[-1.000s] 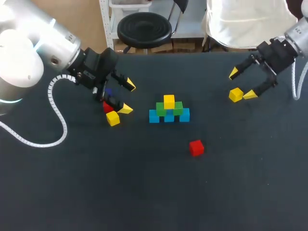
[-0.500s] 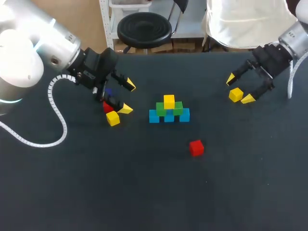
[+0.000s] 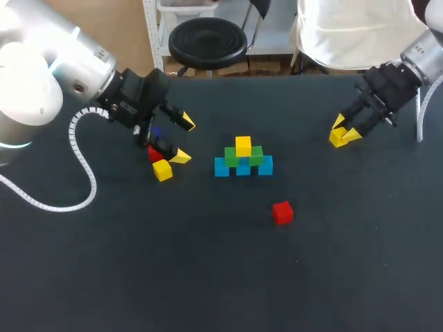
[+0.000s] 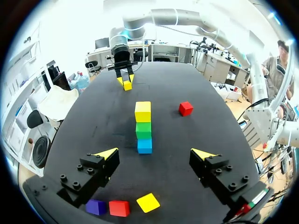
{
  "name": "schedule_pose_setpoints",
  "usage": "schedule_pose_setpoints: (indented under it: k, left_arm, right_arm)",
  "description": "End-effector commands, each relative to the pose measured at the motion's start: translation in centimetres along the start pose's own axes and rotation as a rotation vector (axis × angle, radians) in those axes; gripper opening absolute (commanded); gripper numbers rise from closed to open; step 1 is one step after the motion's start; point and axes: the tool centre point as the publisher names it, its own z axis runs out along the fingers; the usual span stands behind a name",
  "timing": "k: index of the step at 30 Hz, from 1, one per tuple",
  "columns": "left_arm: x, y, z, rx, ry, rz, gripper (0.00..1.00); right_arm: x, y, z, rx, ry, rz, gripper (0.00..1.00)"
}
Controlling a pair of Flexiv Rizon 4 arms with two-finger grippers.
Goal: Place the blue cubes, place green cubes on the blue cubes, place the yellow cubes on the green cubes, then place the red cubes on the yellow cubes, and place purple cube on the red cubes.
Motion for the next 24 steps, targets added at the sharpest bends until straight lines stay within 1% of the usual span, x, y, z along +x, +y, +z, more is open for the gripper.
schedule_pose_setpoints:
  k: [1,3,5,9,11,14,15,16,21,24]
  left_arm:
    - [0.1,-0.1,0.0,-0.002,-0.004,0.003,1.0]
    - [0.1,-0.1,0.0,-0.002,-0.004,0.003,1.0]
    - [0.1,-0.1,0.0,-0.002,-0.004,0.003,1.0]
    - [0.1,-0.1,0.0,-0.002,-0.004,0.003,1.0]
    - [0.1,-0.1,0.0,-0.002,-0.004,0.003,1.0]
    - [0.1,-0.1,0.0,-0.002,-0.004,0.003,1.0]
    - [0.1,-0.1,0.0,-0.002,-0.004,0.003,1.0]
    - [0.1,-0.1,0.0,-0.002,-0.004,0.003,1.0]
    - [0.1,-0.1,0.0,-0.002,-0.004,0.003,1.0]
    - [0.1,-0.1,0.0,-0.002,-0.004,0.003,1.0]
  right_arm:
    - [0.3,-0.2,0.1,-0.007,-0.017,0.012,0.0]
    - [0.0,0.0,0.1,0.02,-0.023,0.046,0.0]
    - [-0.8,0.3,0.0,0.054,-0.021,0.067,0.0]
    - [-2.3,0.9,0.0,0.118,-0.007,0.157,0.0]
    - [-3.1,1.2,0.2,0.141,-0.001,0.179,0.0]
    - [-4.4,1.5,0.4,0.16,0.017,0.186,0.0]
    - [-4.8,1.6,0.4,0.192,0.016,0.187,0.0]
    - [-5.2,1.7,0.4,0.194,0.025,0.188,0.0]
    - [-6.5,1.7,0.4,0.231,0.07,0.199,0.0]
    - [-7.4,1.8,0.5,0.277,0.083,0.223,0.0]
